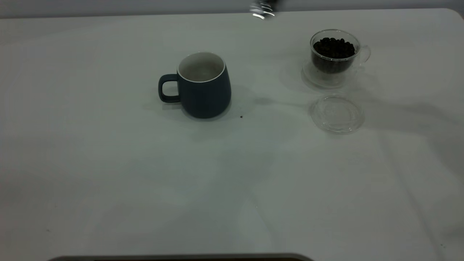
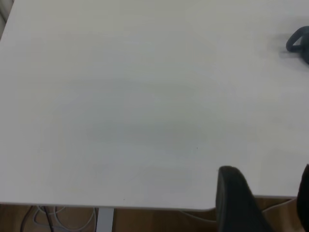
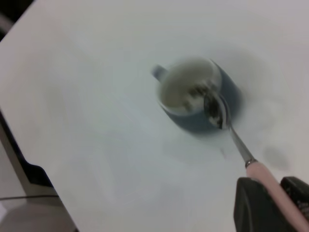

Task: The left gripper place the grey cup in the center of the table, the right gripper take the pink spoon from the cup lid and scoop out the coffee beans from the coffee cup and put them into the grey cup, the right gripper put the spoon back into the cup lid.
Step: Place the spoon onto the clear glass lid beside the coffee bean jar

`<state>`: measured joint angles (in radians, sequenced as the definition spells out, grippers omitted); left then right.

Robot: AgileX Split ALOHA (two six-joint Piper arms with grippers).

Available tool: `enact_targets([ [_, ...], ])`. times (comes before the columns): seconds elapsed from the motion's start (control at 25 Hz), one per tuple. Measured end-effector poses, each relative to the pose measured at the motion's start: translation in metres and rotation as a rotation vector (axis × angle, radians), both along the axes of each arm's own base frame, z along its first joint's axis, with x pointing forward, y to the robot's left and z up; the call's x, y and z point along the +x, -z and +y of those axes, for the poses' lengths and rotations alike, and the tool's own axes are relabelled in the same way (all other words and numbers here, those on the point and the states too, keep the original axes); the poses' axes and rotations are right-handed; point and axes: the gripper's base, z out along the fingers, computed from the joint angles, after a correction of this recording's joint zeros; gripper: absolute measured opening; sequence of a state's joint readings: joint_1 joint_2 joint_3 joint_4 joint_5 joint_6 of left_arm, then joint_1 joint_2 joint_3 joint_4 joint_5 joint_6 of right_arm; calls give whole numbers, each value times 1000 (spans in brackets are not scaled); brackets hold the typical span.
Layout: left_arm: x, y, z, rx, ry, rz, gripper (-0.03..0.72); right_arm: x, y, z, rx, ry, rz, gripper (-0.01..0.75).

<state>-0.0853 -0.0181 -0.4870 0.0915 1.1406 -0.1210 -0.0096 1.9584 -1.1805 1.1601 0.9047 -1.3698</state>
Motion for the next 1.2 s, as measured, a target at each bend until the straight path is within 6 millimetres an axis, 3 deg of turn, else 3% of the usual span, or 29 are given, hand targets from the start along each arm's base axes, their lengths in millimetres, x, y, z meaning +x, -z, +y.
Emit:
enact_targets([
  [0.2, 0, 0, 0, 0, 0, 0, 370, -37, 54, -63, -58, 235, 192, 97],
  [0.36, 0, 0, 0, 0, 0, 0, 370, -48, 82, -87, -64, 325, 280, 97],
  [0.76, 0, 0, 0, 0, 0, 0, 370, -36, 138, -92, -34, 334, 351, 97],
  [1.2, 0, 0, 0, 0, 0, 0, 370, -29, 174, -86, 117, 397, 407, 97],
])
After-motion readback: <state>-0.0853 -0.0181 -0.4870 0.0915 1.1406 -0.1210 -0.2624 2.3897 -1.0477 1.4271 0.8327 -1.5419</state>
